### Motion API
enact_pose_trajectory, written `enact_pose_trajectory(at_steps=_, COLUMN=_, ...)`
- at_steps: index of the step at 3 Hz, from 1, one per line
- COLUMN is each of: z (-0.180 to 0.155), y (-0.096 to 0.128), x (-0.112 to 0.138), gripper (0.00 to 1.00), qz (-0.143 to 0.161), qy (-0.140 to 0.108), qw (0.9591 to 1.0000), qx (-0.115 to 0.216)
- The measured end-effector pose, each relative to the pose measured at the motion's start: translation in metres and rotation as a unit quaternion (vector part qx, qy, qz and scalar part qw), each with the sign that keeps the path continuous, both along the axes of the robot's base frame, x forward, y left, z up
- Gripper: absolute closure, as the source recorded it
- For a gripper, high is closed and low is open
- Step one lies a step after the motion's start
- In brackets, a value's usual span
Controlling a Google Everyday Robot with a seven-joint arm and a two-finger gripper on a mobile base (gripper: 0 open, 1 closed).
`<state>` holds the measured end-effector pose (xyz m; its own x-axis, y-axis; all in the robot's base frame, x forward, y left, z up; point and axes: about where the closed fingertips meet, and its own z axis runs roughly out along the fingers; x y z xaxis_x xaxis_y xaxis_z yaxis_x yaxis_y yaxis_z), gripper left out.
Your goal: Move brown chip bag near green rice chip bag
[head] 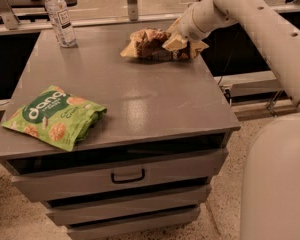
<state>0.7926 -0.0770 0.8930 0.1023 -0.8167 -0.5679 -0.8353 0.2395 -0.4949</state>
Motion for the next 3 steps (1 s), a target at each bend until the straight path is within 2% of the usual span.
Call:
enact_pose_trajectory(at_steps=1, z=0.035, y=0.010, x=-0.022, gripper=0.94, qz=0.008, qy=-0.027, qw=0.9996, qx=-0.003)
enact_pose_trajectory(at_steps=2, z=0.077, y=0.024, x=-0.066, gripper=1.00, qz=0.021, qy=-0.062, qw=0.9979, qx=0.001)
enact_pose_trajectory(at_steps=3, z=0.091, y=0.046, x=-0.110, gripper=1.00, qz=0.032, qy=-0.072, qw=0.9968, qx=0.005)
